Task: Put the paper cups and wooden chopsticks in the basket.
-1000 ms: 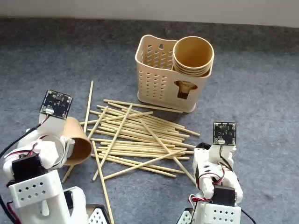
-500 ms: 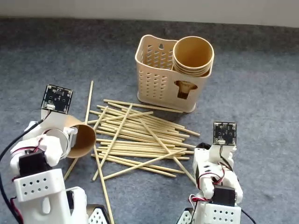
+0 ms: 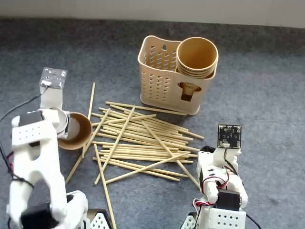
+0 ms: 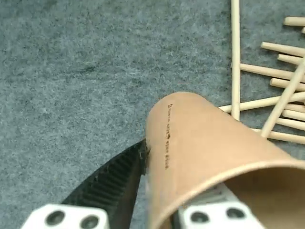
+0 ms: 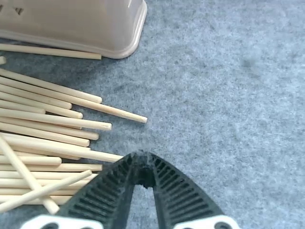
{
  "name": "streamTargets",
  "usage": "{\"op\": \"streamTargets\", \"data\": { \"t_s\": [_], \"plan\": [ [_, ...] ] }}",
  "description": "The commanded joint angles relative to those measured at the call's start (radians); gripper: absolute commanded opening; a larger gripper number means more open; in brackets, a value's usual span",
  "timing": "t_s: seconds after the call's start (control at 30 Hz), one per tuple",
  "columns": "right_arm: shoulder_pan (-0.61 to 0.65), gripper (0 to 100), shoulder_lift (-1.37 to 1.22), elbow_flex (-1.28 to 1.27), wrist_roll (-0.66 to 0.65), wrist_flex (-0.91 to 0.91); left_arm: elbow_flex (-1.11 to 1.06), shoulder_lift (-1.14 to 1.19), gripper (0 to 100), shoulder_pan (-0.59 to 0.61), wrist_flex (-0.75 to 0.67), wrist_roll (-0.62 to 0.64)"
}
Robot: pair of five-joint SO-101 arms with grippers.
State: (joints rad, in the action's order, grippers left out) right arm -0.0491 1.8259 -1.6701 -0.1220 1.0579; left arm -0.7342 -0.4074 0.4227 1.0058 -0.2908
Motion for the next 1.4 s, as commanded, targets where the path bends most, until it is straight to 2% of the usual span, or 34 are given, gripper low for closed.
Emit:
{"op": "streamTargets", "data": {
  "t_s": [0.0, 0.37, 0.47, 0.67, 1.0, 1.37],
  "plan": [
    [-0.01, 0.5, 0.01, -0.107, -0.012, -0.019, 0.209, 0.104, 1, 0.019, 0.158, 0.012],
    [-0.01, 0.5, 0.01, -0.107, -0.012, -0.019, 0.591, 0.113, 1, 0.01, 0.591, 0.015],
    [-0.01, 0.5, 0.01, -0.107, -0.012, -0.019, 0.719, 0.119, 1, -0.025, 0.66, 0.021],
    [-0.01, 0.5, 0.01, -0.107, -0.012, -0.019, 0.932, 0.12, 1, -0.166, 0.736, 0.132],
    [-0.01, 0.5, 0.01, -0.107, -0.012, -0.019, 1.204, 0.122, 1, -0.481, 0.73, 0.301],
    [-0.01, 0.5, 0.01, -0.107, -0.012, -0.019, 1.251, 0.171, 1, -0.774, 0.423, 0.377]
  ]
}}
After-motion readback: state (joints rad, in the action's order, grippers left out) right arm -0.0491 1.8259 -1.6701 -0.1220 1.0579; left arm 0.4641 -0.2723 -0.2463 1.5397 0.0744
